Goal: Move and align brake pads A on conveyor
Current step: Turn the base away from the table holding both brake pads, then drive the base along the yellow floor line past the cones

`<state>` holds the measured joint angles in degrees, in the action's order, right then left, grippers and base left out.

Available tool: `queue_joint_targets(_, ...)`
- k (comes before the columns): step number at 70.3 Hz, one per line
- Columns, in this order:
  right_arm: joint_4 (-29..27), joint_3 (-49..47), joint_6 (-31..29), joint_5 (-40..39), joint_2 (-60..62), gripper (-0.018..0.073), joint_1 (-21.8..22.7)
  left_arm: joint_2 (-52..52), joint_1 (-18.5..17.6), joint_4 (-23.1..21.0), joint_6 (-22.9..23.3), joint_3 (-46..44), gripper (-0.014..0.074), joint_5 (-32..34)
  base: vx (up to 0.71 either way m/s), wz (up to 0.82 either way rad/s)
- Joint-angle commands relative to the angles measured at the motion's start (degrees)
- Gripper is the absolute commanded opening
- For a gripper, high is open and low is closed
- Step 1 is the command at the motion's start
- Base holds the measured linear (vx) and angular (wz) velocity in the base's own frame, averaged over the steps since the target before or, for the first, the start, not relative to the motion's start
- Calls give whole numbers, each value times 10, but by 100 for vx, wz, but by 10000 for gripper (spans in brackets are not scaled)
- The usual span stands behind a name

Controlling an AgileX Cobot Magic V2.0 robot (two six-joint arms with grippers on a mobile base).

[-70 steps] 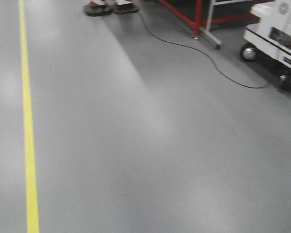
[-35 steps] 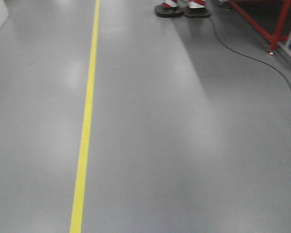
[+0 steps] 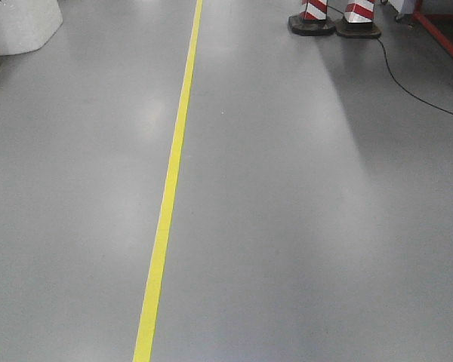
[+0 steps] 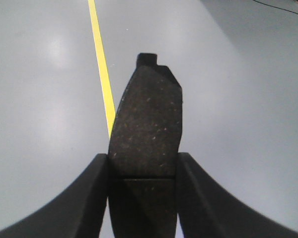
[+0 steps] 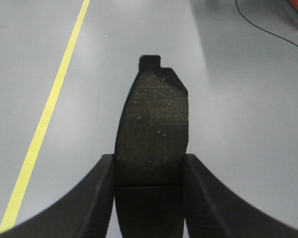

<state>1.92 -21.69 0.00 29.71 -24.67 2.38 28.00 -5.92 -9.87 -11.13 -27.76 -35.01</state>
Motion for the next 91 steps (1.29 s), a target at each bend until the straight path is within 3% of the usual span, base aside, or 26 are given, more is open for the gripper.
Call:
queue_joint_targets(1,4,-17,-8,-49,-1,-3,-1,2,-5,-9,2,-17,146,53,38,1)
queue_joint_targets(91,4,-17,-8,-47,-1,-3,-1,2,-5,-9,2,-17,146,54,47,-2)
